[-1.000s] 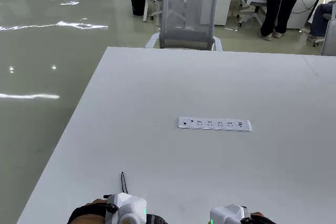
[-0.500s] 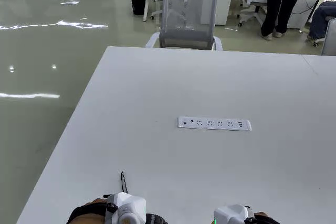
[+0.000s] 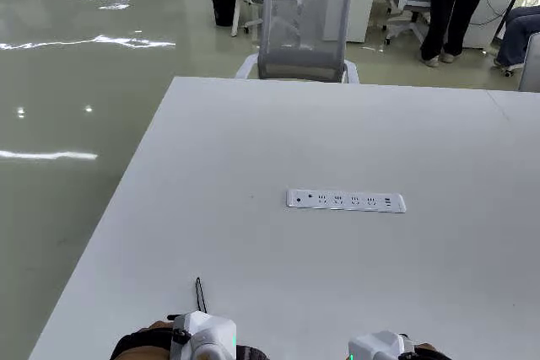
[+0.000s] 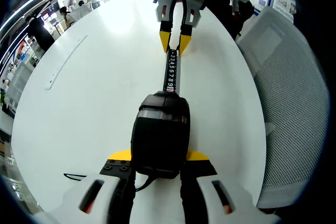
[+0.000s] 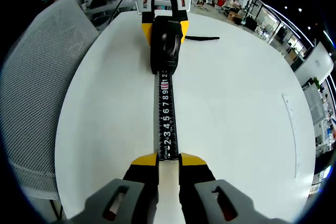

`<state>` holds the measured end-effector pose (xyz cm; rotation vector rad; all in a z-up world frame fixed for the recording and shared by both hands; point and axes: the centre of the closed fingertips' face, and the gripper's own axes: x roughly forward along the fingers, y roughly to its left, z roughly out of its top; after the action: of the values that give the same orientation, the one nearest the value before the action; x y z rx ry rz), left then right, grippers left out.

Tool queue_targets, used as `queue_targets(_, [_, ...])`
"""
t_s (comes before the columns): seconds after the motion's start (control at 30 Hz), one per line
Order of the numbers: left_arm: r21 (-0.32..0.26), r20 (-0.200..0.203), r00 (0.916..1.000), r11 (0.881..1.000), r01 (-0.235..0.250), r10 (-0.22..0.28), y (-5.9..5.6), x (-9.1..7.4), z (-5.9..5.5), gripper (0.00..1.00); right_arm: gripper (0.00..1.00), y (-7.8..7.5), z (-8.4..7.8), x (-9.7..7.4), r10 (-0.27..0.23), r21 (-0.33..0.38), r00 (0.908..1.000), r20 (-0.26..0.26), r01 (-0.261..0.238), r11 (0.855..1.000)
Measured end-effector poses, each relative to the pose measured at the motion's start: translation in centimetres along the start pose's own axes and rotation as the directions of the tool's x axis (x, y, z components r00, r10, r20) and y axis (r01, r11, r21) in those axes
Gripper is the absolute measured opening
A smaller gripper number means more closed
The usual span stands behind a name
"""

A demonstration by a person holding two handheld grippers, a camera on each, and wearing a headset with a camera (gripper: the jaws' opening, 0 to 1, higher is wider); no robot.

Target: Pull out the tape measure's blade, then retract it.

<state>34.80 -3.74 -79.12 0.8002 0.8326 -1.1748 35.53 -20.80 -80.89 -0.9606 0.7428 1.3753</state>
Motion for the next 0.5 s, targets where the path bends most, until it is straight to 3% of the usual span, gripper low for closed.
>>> queue_targets(0.5, [-0.005, -0.001, 1.0, 1.0, 0.001, -0.001, 0.09, 0.14, -0.06, 0.29, 0.12, -0.05, -0.56, -0.29, -0.001, 0.009, 1.0, -0.005, 0.001, 1.0])
